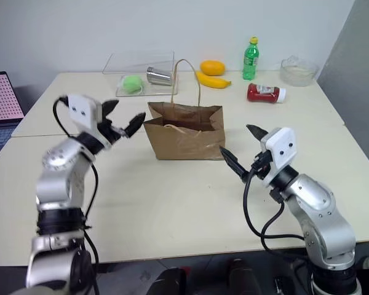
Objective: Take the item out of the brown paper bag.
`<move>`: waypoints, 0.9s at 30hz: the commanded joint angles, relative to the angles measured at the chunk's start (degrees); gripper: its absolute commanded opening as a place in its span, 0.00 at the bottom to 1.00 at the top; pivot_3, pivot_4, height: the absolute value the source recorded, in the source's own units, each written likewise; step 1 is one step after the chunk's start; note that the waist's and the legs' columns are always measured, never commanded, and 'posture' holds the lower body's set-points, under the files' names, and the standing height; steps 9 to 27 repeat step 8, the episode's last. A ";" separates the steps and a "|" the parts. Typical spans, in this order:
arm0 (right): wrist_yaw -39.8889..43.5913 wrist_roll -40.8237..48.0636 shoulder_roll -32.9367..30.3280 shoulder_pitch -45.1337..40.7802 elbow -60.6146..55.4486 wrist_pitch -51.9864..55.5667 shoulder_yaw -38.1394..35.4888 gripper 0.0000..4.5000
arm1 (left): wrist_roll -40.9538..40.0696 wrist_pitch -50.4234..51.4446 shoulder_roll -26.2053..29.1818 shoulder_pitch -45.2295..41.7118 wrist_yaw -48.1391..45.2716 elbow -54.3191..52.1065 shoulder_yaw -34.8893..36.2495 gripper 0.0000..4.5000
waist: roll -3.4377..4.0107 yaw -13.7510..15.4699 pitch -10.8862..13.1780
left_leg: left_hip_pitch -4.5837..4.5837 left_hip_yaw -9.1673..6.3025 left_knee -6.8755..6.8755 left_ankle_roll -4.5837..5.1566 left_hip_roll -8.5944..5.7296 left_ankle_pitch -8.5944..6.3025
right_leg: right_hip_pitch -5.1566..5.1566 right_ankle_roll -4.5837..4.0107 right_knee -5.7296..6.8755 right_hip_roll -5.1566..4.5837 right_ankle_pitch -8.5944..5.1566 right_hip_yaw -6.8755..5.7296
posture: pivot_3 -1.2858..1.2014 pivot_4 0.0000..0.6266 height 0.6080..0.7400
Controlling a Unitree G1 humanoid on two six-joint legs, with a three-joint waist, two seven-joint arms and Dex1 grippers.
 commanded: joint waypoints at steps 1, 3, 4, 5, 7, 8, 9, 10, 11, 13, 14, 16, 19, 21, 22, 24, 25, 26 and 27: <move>-3.74 -3.36 2.08 2.70 0.93 -6.39 -1.53 1.00 | 2.51 -3.90 -2.70 9.97 5.31 -10.20 -0.40 0.99 | 0.01 0.04 -0.05 | 0.03 0.03 -0.03 0.00 0.02 0.00 | 0.01 0.00 -0.03 0.00 0.00 0.02 | 0.52 0.24 1.00; -4.40 -4.75 2.60 4.06 2.28 -9.00 -1.73 1.00 | 3.35 -5.47 -4.09 13.81 7.21 -11.63 -0.88 0.99 | 0.00 0.63 -0.05 | 0.05 0.03 -0.05 -0.01 0.01 0.00 | 0.02 0.00 -0.02 0.00 0.00 0.03 | 0.52 0.24 1.00; -4.44 -5.32 2.58 4.55 2.89 -10.16 -1.70 1.00 | 3.53 -5.67 -4.65 14.79 8.21 -11.88 -0.96 0.99 | 0.00 0.98 -0.05 | 0.05 0.03 -0.04 -0.01 0.02 0.00 | 0.02 -0.02 -0.01 0.01 0.01 0.01 | 0.52 0.24 1.00; -4.42 -5.74 2.52 4.86 3.35 -11.05 -1.62 1.00 | 3.57 -5.79 -4.97 15.31 8.89 -12.02 -1.03 0.99 | 0.00 1.23 -0.05 | 0.06 0.03 -0.03 -0.01 0.02 0.00 | 0.02 -0.03 -0.01 0.01 0.02 -0.01 | 0.52 0.24 1.00; -4.66 -6.35 2.71 5.85 4.91 -12.85 -1.86 1.00 | 4.66 -8.75 -5.17 17.02 9.30 -11.08 -2.01 0.99 | 0.00 1.57 -0.05 | 0.06 0.02 0.01 -0.01 0.00 0.00 | 0.08 -0.03 -0.04 0.03 0.02 -0.03 | 0.52 0.24 1.00; -4.77 -6.79 2.71 6.37 5.78 -13.81 -1.96 1.00 | 4.54 -10.33 -5.37 17.82 9.06 -10.60 -2.29 0.99 | 0.00 1.57 -0.05 | 0.07 0.03 0.03 -0.01 0.00 0.00 | 0.11 -0.03 -0.05 0.02 0.02 -0.02 | 0.52 0.24 1.00; -4.77 -6.79 2.71 6.37 5.78 -13.81 -1.96 1.00 | 4.54 -10.33 -5.37 17.82 9.06 -10.60 -2.29 0.99 | 0.00 1.57 -0.05 | 0.07 0.03 0.03 -0.01 0.00 0.00 | 0.11 -0.03 -0.05 0.02 0.02 -0.02 | 0.52 0.24 1.00; -4.77 -6.79 2.71 6.37 5.78 -13.81 -1.96 1.00 | 4.54 -10.33 -5.37 17.82 9.06 -10.60 -2.29 0.99 | 0.00 1.57 -0.05 | 0.07 0.03 0.03 -0.01 0.00 0.00 | 0.11 -0.03 -0.05 0.02 0.02 -0.02 | 0.52 0.24 1.00; -4.77 -6.79 2.71 6.37 5.78 -13.81 -1.96 1.00 | 4.54 -10.33 -5.37 17.82 9.06 -10.60 -2.29 0.99 | 0.00 1.57 -0.05 | 0.07 0.03 0.03 -0.01 0.00 0.00 | 0.11 -0.03 -0.05 0.02 0.02 -0.02 | 0.52 0.24 1.00; -4.77 -6.79 2.71 6.37 5.78 -13.81 -1.96 1.00 | 4.54 -10.33 -5.37 17.82 9.06 -10.60 -2.29 0.99 | 0.00 1.57 -0.05 | 0.07 0.03 0.03 -0.01 0.00 0.00 | 0.11 -0.03 -0.05 0.02 0.02 -0.02 | 0.52 0.24 1.00; -4.77 -6.79 2.71 6.37 5.78 -13.81 -1.96 1.00 | 4.54 -10.33 -5.37 17.82 9.06 -10.60 -2.29 0.99 | 0.00 1.57 -0.05 | 0.07 0.03 0.03 -0.01 0.00 0.00 | 0.11 -0.03 -0.05 0.02 0.02 -0.02 | 0.52 0.24 1.00; -4.77 -6.79 2.71 6.37 5.78 -13.81 -1.96 1.00 | 4.54 -10.33 -5.37 17.82 9.06 -10.60 -2.29 0.99 | 0.00 1.57 -0.05 | 0.07 0.03 0.03 -0.01 0.00 0.00 | 0.11 -0.03 -0.05 0.02 0.02 -0.02 | 0.52 0.24 1.00; -4.77 -6.79 2.71 6.37 5.78 -13.81 -1.96 1.00 | 4.54 -10.33 -5.37 17.82 9.06 -10.60 -2.29 0.99 | 0.00 1.57 -0.05 | 0.07 0.03 0.03 -0.01 0.00 0.00 | 0.11 -0.03 -0.05 0.02 0.02 -0.02 | 0.52 0.24 1.00; -4.77 -6.79 2.71 6.37 5.78 -13.81 -1.96 1.00 | 4.54 -10.33 -5.37 17.82 9.06 -10.60 -2.29 0.99 | 0.00 1.57 -0.05 | 0.07 0.03 0.03 -0.01 0.00 0.00 | 0.11 -0.03 -0.05 0.02 0.02 -0.02 | 0.52 0.24 1.00; -4.77 -6.79 2.71 6.37 5.78 -13.81 -1.96 1.00 | 4.54 -10.33 -5.37 17.82 9.06 -10.60 -2.29 0.99 | 0.00 1.57 -0.05 | 0.07 0.03 0.03 -0.01 0.00 0.00 | 0.11 -0.03 -0.05 0.02 0.02 -0.02 | 0.52 0.24 1.00; -4.77 -6.79 2.71 6.37 5.78 -13.81 -1.96 1.00 | 4.54 -10.33 -5.37 17.82 9.06 -10.60 -2.29 0.99 | 0.00 1.57 -0.05 | 0.07 0.03 0.03 -0.01 0.00 0.00 | 0.11 -0.03 -0.05 0.02 0.02 -0.02 | 0.52 0.24 1.00; -4.77 -6.79 2.71 6.37 5.78 -13.81 -1.96 1.00 | 4.54 -10.33 -5.37 17.82 9.06 -10.60 -2.29 0.99 | 0.00 1.57 -0.05 | 0.07 0.03 0.03 -0.01 0.00 0.00 | 0.11 -0.03 -0.05 0.02 0.02 -0.02 | 0.52 0.24 1.00; -4.77 -6.79 2.71 6.37 5.78 -13.81 -1.96 1.00 | 4.54 -10.33 -5.37 17.82 9.06 -10.60 -2.29 0.99 | 0.00 1.57 -0.05 | 0.07 0.03 0.03 -0.01 0.00 0.00 | 0.11 -0.03 -0.05 0.02 0.02 -0.02 | 0.52 0.24 1.00; -4.77 -6.79 2.71 6.37 5.78 -13.81 -1.96 1.00 | 4.54 -10.33 -5.37 17.82 9.06 -10.60 -2.29 0.99 | 0.00 1.57 -0.05 | 0.07 0.03 0.03 -0.01 0.00 0.00 | 0.11 -0.03 -0.05 0.02 0.02 -0.02 | 0.52 0.24 1.00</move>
